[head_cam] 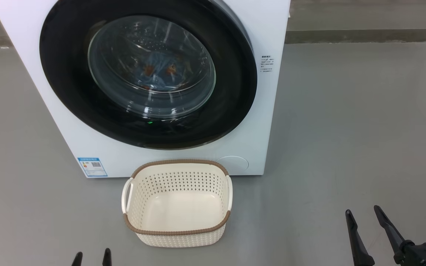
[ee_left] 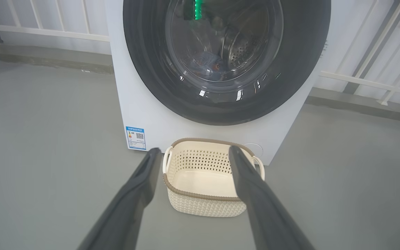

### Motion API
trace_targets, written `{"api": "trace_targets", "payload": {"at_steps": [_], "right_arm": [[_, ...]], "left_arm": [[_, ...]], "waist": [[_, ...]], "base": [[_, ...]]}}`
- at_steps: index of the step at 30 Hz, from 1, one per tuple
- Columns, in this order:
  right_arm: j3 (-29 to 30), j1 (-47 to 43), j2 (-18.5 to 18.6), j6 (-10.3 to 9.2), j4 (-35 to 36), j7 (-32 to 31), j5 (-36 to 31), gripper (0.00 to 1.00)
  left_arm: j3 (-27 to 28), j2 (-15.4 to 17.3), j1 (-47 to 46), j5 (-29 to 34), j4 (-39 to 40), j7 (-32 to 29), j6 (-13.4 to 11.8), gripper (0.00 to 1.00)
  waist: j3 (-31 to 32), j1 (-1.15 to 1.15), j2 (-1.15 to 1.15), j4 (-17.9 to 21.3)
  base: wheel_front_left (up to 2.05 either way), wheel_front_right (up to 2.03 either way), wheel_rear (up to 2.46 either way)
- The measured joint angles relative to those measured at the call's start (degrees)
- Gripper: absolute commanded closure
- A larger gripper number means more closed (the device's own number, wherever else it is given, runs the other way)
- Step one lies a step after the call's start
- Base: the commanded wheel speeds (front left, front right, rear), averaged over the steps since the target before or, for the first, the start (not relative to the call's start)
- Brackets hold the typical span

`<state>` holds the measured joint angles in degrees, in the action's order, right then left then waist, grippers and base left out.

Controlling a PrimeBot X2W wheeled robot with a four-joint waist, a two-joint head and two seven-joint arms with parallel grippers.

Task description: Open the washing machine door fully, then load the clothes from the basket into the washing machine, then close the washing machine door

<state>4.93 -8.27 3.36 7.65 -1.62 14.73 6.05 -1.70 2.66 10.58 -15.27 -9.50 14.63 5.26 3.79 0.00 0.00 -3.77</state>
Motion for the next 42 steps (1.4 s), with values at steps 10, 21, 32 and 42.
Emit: {"api": "trace_targets", "payload": {"at_steps": [10, 21, 32, 42], "right_arm": [[0.0, 0.0, -0.1, 0.00, 0.0, 0.0, 0.0, 0.00], [-0.2, 0.0, -0.1, 0.00, 0.0, 0.0, 0.0, 0.00], [-0.2, 0.0, -0.3, 0.00, -0.1, 0.0, 0.0, 0.00], [-0.3, -0.3, -0.9, 0.00, -4.5, -0.1, 0.5, 1.00]], "left_arm": [[0.6, 0.0, 0.0, 0.0, 0.4, 0.0, -1.1, 0.00], [0.6, 0.0, 0.0, 0.8, 1.2, 0.0, -1.5, 0.00], [1.0, 0.0, 0.1, 0.8, 2.1, 0.0, -1.7, 0.00], [1.0, -1.0, 0.2, 0.5, -1.2, -0.1, -2.0, 1.00]], "waist": [[-0.2, 0.00, 0.00, -0.6], [-0.3, 0.00, 0.00, -0.8], [-0.3, 0.00, 0.00, -0.9], [-0.1, 0.00, 0.00, -1.1]], "base": [[0.00, 0.00, 0.00], [0.00, 0.00, 0.00], [0.00, 0.00, 0.00], [0.00, 0.00, 0.00]]}}
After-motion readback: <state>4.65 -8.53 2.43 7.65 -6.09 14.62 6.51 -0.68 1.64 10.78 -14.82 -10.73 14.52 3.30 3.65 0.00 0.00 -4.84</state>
